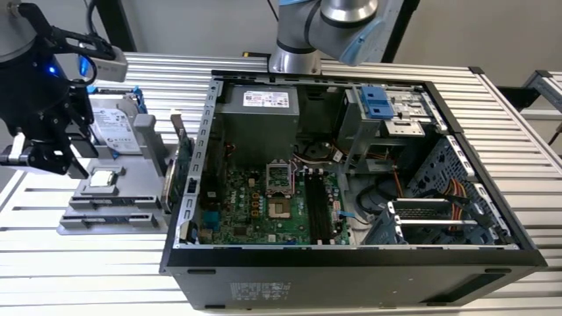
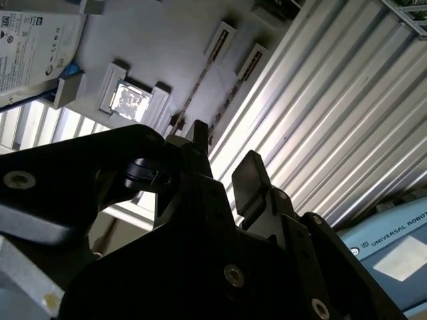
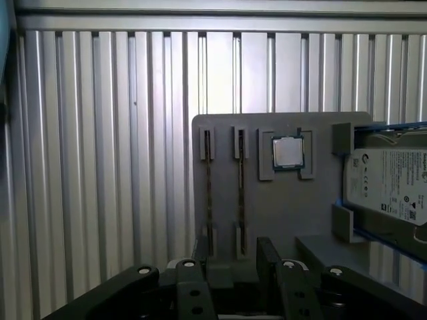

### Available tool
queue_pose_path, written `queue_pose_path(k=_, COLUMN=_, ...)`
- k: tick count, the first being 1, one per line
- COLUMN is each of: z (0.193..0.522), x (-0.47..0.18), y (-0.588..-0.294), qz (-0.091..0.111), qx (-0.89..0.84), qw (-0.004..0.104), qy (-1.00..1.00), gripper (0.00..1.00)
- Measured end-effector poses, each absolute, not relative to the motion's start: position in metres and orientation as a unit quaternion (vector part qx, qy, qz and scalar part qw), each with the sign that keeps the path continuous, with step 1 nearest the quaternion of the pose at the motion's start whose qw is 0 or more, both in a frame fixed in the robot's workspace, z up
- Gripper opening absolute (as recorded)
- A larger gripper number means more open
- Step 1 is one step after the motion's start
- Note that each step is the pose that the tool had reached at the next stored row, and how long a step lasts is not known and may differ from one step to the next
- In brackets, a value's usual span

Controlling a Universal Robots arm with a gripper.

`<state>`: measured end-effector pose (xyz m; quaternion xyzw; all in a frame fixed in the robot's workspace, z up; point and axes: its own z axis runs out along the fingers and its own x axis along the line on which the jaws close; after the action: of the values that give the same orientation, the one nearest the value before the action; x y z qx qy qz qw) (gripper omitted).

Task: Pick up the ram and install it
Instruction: 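Pick up the ram and move it above insertion slot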

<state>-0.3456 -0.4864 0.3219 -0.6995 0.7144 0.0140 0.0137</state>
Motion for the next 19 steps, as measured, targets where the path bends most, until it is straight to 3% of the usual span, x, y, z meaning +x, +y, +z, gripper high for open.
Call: queue_pose_path(k=19, z=0.303, x=-0.348, y=-0.486, qz=0.003, qx=-0.700, qw=0.005, qy=0.714, gripper=1.00)
